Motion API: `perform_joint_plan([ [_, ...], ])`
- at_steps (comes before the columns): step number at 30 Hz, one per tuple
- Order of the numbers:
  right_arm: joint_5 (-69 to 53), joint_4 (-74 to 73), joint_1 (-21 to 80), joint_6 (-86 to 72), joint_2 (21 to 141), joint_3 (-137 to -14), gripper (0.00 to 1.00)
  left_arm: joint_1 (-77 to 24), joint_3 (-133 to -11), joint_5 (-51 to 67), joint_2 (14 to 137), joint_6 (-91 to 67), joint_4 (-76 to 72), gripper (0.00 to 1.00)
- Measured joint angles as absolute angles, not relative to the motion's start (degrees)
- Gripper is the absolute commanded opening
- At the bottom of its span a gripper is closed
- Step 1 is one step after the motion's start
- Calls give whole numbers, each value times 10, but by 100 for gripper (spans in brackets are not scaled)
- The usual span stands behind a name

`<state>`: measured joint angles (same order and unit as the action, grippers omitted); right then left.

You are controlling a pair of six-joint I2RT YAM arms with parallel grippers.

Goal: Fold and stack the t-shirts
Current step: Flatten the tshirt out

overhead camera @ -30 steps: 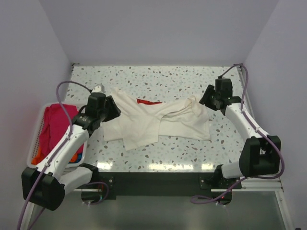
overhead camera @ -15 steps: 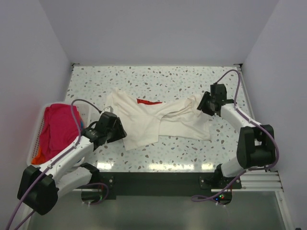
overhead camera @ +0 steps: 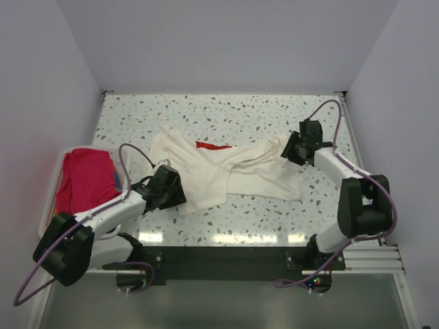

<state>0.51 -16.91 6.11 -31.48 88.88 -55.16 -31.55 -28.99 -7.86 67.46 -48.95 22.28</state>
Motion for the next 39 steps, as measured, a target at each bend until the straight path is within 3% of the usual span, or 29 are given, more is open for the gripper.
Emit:
perform_joint_plan([
  [4,5,-168,63,-315,889,-552,43,-316,-288,-83,686,-489,188,51],
  [11,6,-167,67,-315,889,-552,42,-317,-284,-81,696,-486,161,17],
  [17,20,-166,76,-315,900,-552,42,-317,-285,-82,685,-484,164,3],
  [34,83,-149,83,-321,961,-554,41,-317,-327,-82,646,-472,194,0],
  [38,84,-142,83,-324,978,-557,34,-317,-336,-82,638,-469,207,0],
  [39,84,-142,83,-325,980,-559,28,-317,-340,-82,636,-469,209,0],
])
